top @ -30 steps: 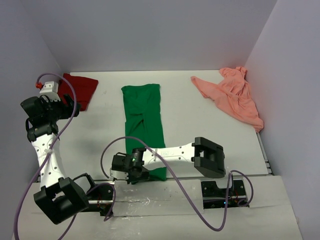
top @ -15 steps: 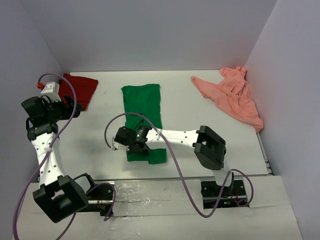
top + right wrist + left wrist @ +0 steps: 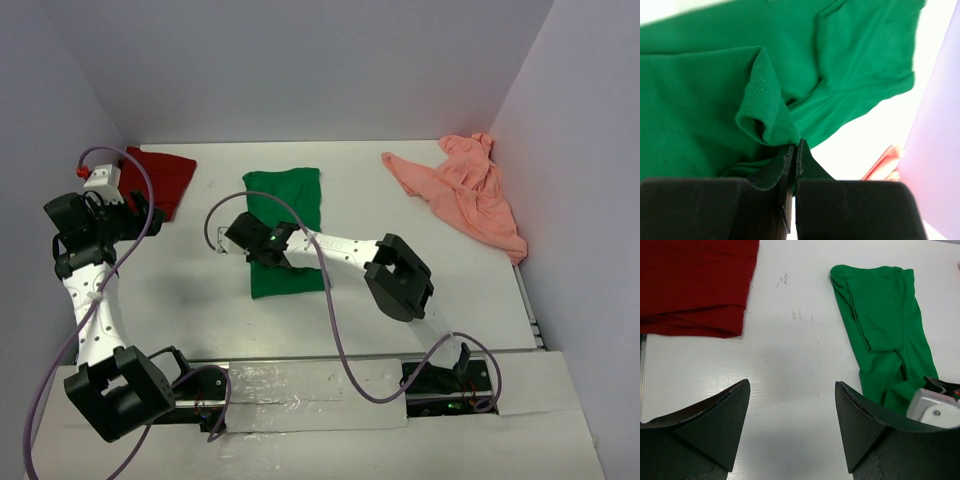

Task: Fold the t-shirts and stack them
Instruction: Fold the folded rectangular tshirt in 1/3 of the way

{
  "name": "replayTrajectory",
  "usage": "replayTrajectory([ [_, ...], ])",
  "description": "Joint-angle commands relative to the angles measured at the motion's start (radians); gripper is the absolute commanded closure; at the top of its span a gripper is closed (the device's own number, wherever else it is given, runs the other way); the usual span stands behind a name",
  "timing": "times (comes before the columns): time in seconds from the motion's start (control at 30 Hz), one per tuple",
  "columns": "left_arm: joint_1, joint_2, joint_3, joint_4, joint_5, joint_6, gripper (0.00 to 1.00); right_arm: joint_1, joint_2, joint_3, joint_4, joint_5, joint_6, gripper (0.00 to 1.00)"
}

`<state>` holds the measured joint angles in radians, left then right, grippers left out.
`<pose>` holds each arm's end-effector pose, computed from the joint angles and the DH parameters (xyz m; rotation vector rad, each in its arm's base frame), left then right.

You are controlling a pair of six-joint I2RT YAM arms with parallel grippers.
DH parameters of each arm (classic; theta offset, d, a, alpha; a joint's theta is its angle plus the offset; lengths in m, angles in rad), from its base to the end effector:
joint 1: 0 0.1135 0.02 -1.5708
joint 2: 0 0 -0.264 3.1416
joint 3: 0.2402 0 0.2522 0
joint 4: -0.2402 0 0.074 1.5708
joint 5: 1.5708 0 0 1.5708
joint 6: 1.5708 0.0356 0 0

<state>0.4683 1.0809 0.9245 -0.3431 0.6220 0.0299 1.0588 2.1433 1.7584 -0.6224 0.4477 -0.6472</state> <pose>0.2212 0.0887 0.3183 -0.0609 1.9838 -0.3220 0.2433 0.4015 0.2093 -1.7571 1.7508 -0.4052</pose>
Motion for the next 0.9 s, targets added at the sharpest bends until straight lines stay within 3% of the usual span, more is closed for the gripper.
replayTrajectory([
  [0.0, 0.009, -0.002, 0.04, -0.002, 0.036, 0.015, 0.22, -0.013, 0.03, 0.068, 0.136, 0.071, -0.083, 1.0],
  [0.53, 0.009, -0.004, 0.031, -0.011, 0.064, 0.033, 0.22, -0.094, 0.182, 0.165, 0.234, 0.117, -0.094, 1.0],
  [0.6, 0.009, -0.003, 0.031, -0.017, 0.07, 0.039, 0.22, -0.108, 0.217, 0.17, 0.265, 0.212, -0.088, 0.57],
  [0.67, 0.009, -0.004, 0.033, -0.02, 0.077, 0.041, 0.22, -0.115, 0.225, 0.13, 0.361, 0.287, -0.088, 0.32],
  [0.83, 0.009, -0.007, 0.034, -0.025, 0.087, 0.039, 0.22, -0.115, 0.071, -0.052, 0.61, 0.373, -0.055, 0.3],
  [0.87, 0.01, -0.007, 0.034, -0.027, 0.087, 0.039, 0.22, -0.111, 0.029, -0.142, 0.732, 0.371, -0.052, 0.3],
])
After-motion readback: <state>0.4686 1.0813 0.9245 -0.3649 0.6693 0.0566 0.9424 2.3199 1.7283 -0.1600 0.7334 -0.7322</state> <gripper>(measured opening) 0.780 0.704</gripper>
